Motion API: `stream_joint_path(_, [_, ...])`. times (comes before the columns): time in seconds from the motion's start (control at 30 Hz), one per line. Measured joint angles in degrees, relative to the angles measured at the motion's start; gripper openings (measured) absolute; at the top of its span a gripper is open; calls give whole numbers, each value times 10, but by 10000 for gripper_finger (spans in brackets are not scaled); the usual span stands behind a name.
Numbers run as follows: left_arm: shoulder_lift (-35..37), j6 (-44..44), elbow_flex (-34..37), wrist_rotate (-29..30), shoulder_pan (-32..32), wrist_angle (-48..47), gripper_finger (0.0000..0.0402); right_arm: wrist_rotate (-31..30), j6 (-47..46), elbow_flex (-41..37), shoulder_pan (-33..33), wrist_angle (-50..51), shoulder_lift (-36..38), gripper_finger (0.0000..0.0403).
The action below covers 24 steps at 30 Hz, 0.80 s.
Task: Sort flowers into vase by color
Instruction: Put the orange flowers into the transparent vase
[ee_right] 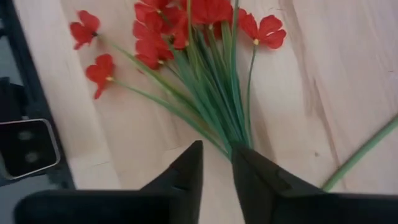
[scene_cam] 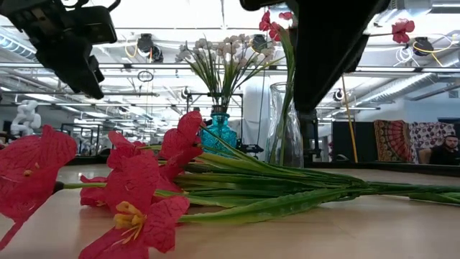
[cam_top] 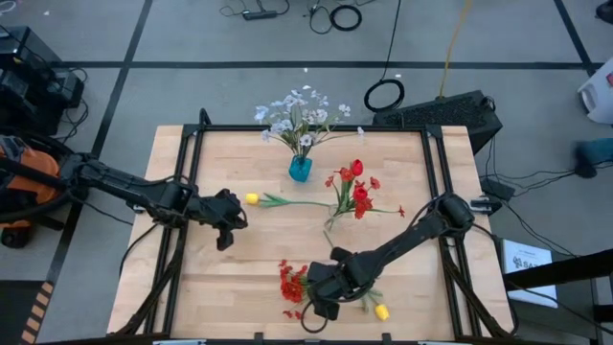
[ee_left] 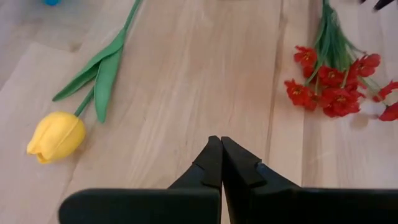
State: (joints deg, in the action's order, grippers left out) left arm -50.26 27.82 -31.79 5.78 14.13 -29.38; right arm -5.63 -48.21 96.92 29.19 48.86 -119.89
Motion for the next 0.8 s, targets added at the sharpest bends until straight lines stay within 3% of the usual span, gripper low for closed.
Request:
stream_joint_path(0.23, [0, -2, 0, 0, 0, 7, 3, 0, 20, 0, 0, -1, -9, 162])
stream_joint_path(0.43, [0, -2, 0, 2, 0, 23, 3, -1, 109, 0, 1, -4, -9, 218])
stream_joint_path(0.8, [0, -2, 0, 4, 0, 23, 3, 1, 229, 0, 1, -14, -28, 251])
